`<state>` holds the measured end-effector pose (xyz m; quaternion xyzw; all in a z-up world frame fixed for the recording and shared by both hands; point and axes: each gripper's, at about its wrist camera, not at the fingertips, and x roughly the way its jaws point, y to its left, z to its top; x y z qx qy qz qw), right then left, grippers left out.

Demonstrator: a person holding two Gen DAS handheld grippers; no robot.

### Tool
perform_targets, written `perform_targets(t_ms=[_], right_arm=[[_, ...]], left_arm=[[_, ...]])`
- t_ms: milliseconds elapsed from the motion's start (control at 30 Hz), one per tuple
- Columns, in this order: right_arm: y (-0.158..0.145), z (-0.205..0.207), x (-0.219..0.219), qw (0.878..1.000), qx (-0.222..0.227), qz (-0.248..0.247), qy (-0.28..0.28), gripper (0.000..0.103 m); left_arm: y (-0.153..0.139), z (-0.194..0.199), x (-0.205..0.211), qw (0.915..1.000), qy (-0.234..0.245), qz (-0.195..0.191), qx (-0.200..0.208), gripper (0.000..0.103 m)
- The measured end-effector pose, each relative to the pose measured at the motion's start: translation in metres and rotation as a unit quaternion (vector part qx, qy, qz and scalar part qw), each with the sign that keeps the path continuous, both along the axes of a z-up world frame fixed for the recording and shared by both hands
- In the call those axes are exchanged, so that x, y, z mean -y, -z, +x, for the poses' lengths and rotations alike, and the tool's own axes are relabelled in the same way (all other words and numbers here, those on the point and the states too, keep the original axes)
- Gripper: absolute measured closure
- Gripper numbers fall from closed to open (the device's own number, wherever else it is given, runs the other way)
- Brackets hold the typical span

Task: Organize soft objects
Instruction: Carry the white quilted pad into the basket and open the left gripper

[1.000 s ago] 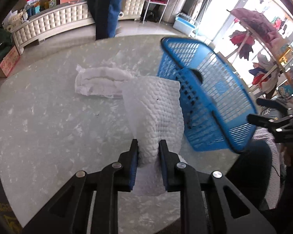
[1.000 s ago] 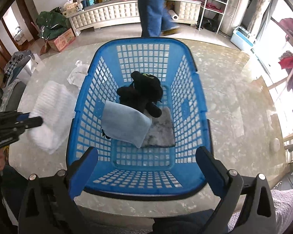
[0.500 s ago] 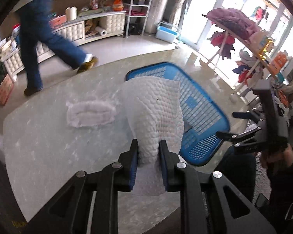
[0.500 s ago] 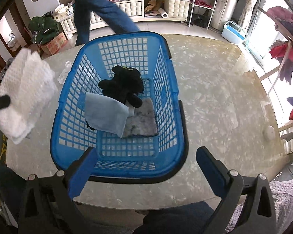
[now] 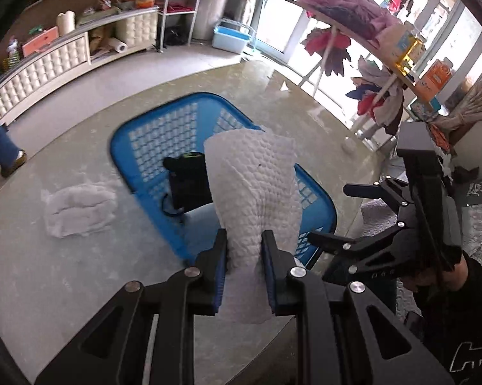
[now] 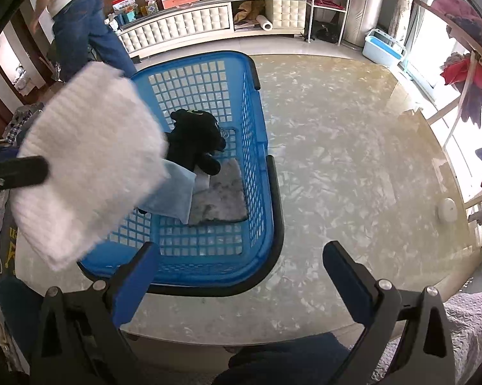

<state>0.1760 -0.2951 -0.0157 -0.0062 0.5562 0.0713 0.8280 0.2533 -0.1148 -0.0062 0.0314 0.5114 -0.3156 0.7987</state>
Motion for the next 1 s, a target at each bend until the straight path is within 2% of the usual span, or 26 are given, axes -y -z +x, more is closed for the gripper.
perform_targets(t_ms=[333,533,667,767,867,1000], right_arm=[[0.005,0.006,0.017,1.000,-0.005,0.015,0.012,0.001],[0.013,0.013,0.021,1.000,-0.011,0.019,0.015,0.001],[0.020,0.015,0.019,0.999,-0.019,0.023,0.013,0.001],[0.025,0.017,0.017,0.999,-0.027,0.024,0.012,0.001],[0.027,0.018,0.017,0.999,-0.028,0.027,0.012,0.001],[0.027,0.018,0.020,0.999,-0.029,0.027,0.017,0.001]], left_arm=[[0.039,0.025,0.047,0.9987,0.030,0.003,-0.041,0.084],[0.077,0.044,0.050,0.9970,0.017,0.028,-0.070,0.084],[0.085,0.044,0.053,0.9967,0.020,0.060,-0.051,0.084],[0.087,0.043,0.060,0.9955,0.025,0.083,-0.040,0.078],[0.087,0.044,0.066,0.9951,0.023,0.090,-0.035,0.060],[0.083,0.045,0.069,0.9958,0.019,0.085,-0.030,0.023]])
